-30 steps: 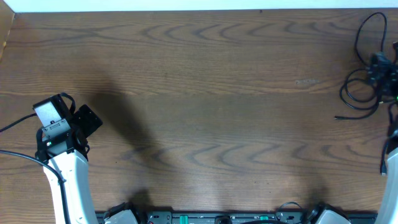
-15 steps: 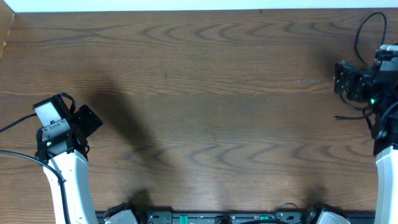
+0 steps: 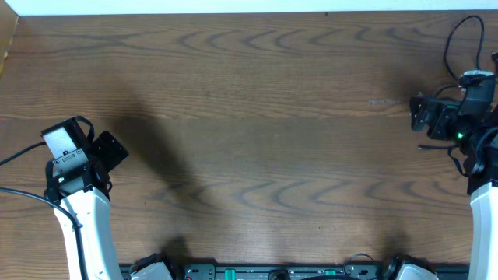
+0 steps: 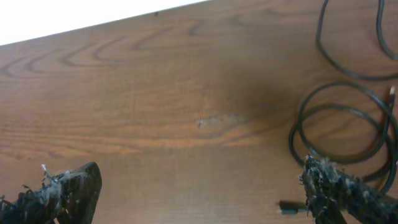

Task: Untangle cables

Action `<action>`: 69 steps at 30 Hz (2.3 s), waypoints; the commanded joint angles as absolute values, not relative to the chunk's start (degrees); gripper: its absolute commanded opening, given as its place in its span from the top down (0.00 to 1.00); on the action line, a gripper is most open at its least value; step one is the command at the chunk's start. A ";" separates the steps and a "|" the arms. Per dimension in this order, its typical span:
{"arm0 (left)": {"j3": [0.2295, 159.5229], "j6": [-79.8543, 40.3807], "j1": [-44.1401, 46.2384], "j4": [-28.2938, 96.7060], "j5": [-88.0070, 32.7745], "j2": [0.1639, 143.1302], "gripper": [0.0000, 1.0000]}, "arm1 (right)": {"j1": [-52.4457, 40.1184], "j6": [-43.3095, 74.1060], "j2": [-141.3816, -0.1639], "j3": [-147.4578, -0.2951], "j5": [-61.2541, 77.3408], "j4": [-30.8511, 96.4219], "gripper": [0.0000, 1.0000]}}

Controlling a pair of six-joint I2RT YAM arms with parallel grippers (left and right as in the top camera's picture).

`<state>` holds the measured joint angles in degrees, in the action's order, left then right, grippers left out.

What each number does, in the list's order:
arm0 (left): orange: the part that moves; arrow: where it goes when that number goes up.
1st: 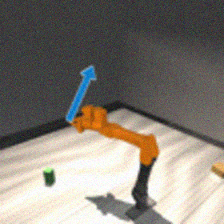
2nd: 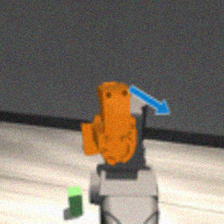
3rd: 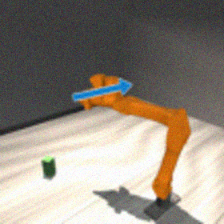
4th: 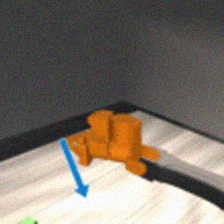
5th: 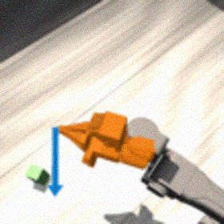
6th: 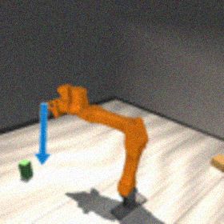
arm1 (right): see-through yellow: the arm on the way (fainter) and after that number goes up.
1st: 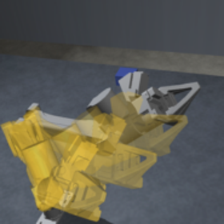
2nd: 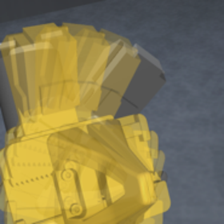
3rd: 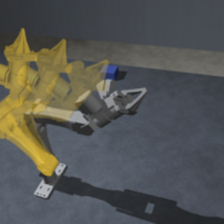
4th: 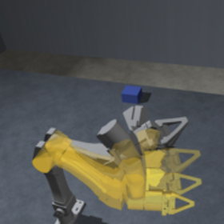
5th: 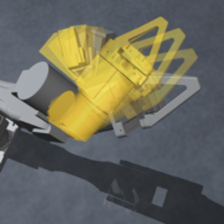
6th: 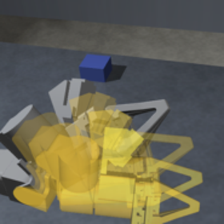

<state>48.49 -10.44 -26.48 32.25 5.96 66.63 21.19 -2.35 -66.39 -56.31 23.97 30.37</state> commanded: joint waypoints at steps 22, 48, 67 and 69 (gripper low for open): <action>48.93 -9.69 -25.91 32.36 6.70 65.56 0.02 | 20.99 -2.85 -66.37 -56.77 23.92 33.26 0.01; 24.51 -10.35 -5.02 19.18 -0.78 42.74 0.02 | 20.99 -2.85 -66.37 -56.77 23.94 33.26 0.01; 3.86 -10.35 -4.99 -20.25 -11.40 27.57 0.02 | 20.99 -2.85 -66.37 -56.77 23.94 33.26 0.01; 0.60 -10.35 -4.99 -25.21 -11.40 26.00 0.02 | 20.99 -2.85 -66.37 -56.77 23.92 33.26 0.01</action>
